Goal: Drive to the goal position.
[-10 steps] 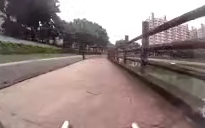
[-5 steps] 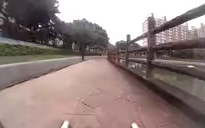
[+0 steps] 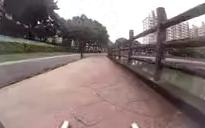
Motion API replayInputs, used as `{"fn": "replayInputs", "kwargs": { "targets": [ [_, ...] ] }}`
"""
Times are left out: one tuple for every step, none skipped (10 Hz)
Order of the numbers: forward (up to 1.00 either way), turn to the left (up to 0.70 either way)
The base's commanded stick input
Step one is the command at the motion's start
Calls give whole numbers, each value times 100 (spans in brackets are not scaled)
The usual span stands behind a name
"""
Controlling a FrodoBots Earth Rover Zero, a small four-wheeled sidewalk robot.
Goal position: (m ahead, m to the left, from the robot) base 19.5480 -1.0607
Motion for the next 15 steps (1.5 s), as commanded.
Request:
{"fn": "replayInputs", "kwargs": {
  "targets": [
    [70, 0],
    [70, 0],
    [70, 0],
    [70, 0],
    [70, 0],
    [70, 0],
    [70, 0],
    [70, 0],
    [70, 0],
    [70, 0],
    [70, 0],
    [70, 0],
    [70, 0],
    [70, 0],
    [70, 0]
  ]
}}
